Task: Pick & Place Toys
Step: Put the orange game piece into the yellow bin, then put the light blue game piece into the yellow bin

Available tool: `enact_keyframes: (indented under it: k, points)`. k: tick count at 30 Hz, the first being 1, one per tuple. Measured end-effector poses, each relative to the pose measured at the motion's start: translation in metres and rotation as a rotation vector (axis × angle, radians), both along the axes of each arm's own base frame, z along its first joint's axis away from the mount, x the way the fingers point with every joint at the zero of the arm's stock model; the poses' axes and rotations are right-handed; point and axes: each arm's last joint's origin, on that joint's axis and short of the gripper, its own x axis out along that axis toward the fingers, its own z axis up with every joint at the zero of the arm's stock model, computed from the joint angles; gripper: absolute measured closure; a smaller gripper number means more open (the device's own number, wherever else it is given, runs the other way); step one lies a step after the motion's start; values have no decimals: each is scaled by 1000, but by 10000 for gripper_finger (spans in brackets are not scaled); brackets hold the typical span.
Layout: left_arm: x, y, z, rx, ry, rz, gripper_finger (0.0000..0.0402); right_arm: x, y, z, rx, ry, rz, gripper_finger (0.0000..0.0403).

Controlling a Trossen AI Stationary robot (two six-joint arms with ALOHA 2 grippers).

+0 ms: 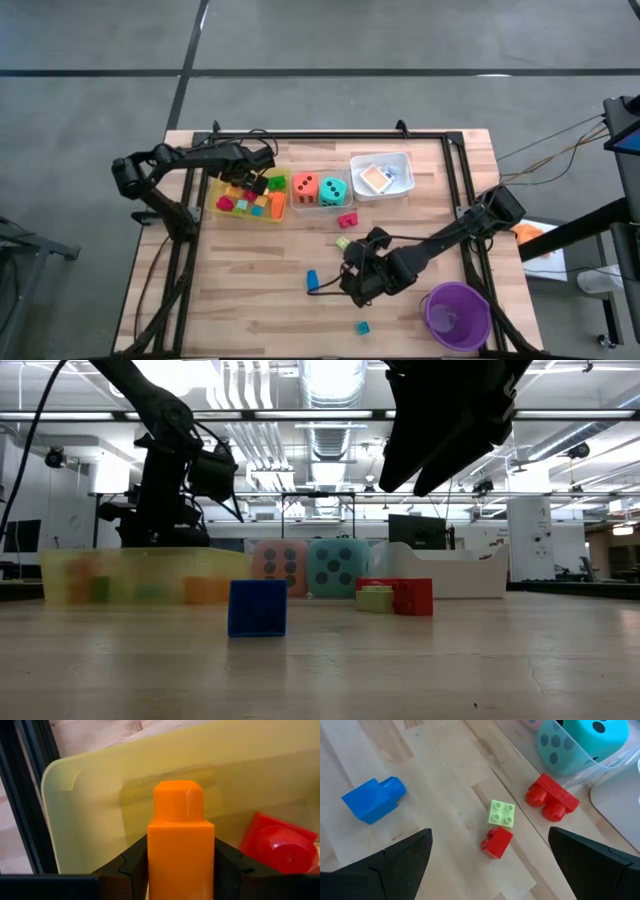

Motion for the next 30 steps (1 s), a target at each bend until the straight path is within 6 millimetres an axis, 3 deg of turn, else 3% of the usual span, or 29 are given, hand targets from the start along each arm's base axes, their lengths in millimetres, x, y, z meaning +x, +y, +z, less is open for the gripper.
enact_keyframes:
  k: [13, 23, 30]
  points:
    - [1, 0, 0, -19, -17, -9, 233, 0, 0, 0, -1, 2, 3, 8]
    - [2, 0, 0, -24, -29, -2, 122, 0, 0, -1, 10, 17, 17, 8]
    - [2, 0, 0, -34, -42, 1, 84, 0, 0, -1, 10, 19, 21, 8]
